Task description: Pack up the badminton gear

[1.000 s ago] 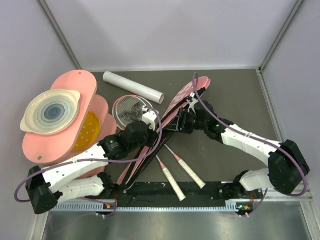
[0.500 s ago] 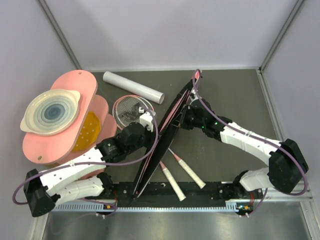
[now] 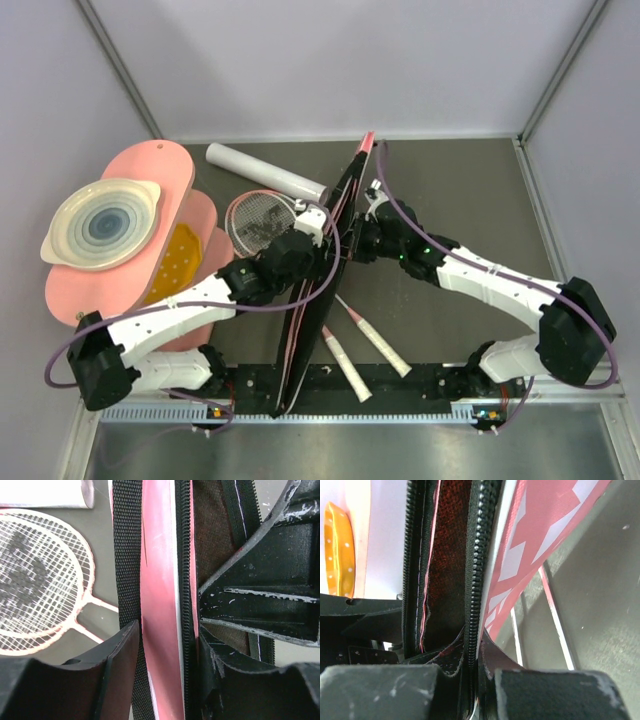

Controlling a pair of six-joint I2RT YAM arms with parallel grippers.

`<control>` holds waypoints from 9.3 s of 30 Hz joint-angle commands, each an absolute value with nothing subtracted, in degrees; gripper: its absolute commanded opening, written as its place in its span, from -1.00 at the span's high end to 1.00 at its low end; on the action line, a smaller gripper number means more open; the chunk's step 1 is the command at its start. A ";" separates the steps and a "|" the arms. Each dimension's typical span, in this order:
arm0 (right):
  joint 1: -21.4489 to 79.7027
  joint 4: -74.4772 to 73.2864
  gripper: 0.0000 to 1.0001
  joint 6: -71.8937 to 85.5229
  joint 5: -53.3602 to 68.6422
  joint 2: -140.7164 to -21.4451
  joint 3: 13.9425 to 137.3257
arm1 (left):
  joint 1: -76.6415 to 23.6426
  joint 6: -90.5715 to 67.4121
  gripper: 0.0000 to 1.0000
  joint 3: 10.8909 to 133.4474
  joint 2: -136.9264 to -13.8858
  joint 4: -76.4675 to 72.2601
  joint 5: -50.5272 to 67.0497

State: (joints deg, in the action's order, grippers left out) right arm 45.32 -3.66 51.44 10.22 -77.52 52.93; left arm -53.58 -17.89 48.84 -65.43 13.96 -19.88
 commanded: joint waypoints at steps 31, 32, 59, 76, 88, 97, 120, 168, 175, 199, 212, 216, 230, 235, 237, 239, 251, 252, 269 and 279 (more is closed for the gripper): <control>44.21 -9.58 -0.69 18.28 6.41 -60.63 45.01 | -47.11 -13.44 1.00 71.63 -62.67 21.80 -39.81; 45.69 -9.41 -0.63 18.80 6.59 -62.21 45.00 | -47.02 -14.23 1.00 71.63 -62.06 21.80 -39.99; 63.90 -11.95 0.46 21.44 -9.48 -111.09 74.00 | -47.11 -16.87 1.00 63.28 -44.30 14.94 -43.51; 64.07 -28.92 0.74 19.08 -12.92 -120.94 90.00 | -47.02 -17.75 1.00 62.40 -42.80 15.73 -42.54; 63.72 -25.84 1.00 12.84 -18.72 -105.85 85.26 | -47.02 -17.67 1.00 61.79 -43.50 14.59 -42.63; 54.42 -20.40 1.00 17.39 -9.16 -90.36 69.36 | -47.11 -17.49 1.00 61.53 -44.47 13.62 -41.49; 25.06 -4.41 1.00 39.01 28.80 -60.30 52.39 | -41.94 -29.68 1.00 59.76 -68.80 3.70 -30.43; 27.51 54.41 1.00 90.45 42.36 -63.81 31.98 | -37.18 -50.89 1.00 64.07 -92.11 -15.03 -16.96; 29.70 52.21 1.00 89.65 41.14 -62.75 32.96 | -37.18 -50.36 1.00 64.16 -91.84 -15.03 -17.49; 31.55 43.16 1.00 88.33 33.49 -64.51 26.19 | -37.09 -49.66 1.00 59.43 -87.46 -18.27 -14.86; 31.11 41.40 1.00 85.44 30.24 -80.41 39.62 | -37.09 -47.73 1.00 54.67 -82.35 -21.01 -9.41; 30.50 35.69 1.00 79.99 29.44 -84.54 45.43 | -37.09 -45.36 1.00 54.05 -80.86 -19.43 -9.05; 28.48 18.99 1.00 54.59 25.23 -96.85 65.74 | -37.18 -40.96 1.00 55.55 -78.14 -11.61 -6.50; 28.39 19.34 1.00 53.88 21.63 -98.87 66.18 | -37.09 -42.27 1.00 55.28 -78.66 -11.51 -4.40; 28.48 18.37 1.00 52.65 19.87 -99.31 66.18 | -37.09 -42.71 1.00 55.46 -79.19 -11.60 -3.52; 28.65 17.84 1.00 50.81 18.81 -99.32 65.66 | -37.18 -43.33 1.00 55.46 -79.28 -11.60 -2.81; 33.66 0.37 0.46 37.45 13.18 -94.58 67.85 | -37.09 -44.03 1.00 55.55 -79.28 -11.16 -2.81; 34.01 0.09 0.40 36.40 13.36 -94.05 67.42 | -37.09 -44.03 1.00 55.46 -79.28 -11.08 -2.90; 40.87 -6.77 0.39 33.49 9.50 -86.56 61.43 | -37.09 -45.09 1.00 55.37 -79.80 -11.69 -1.41; 43.07 -7.03 0.55 32.08 6.06 -89.83 63.28 | -37.09 -46.32 1.00 54.93 -79.81 -12.48 -0.26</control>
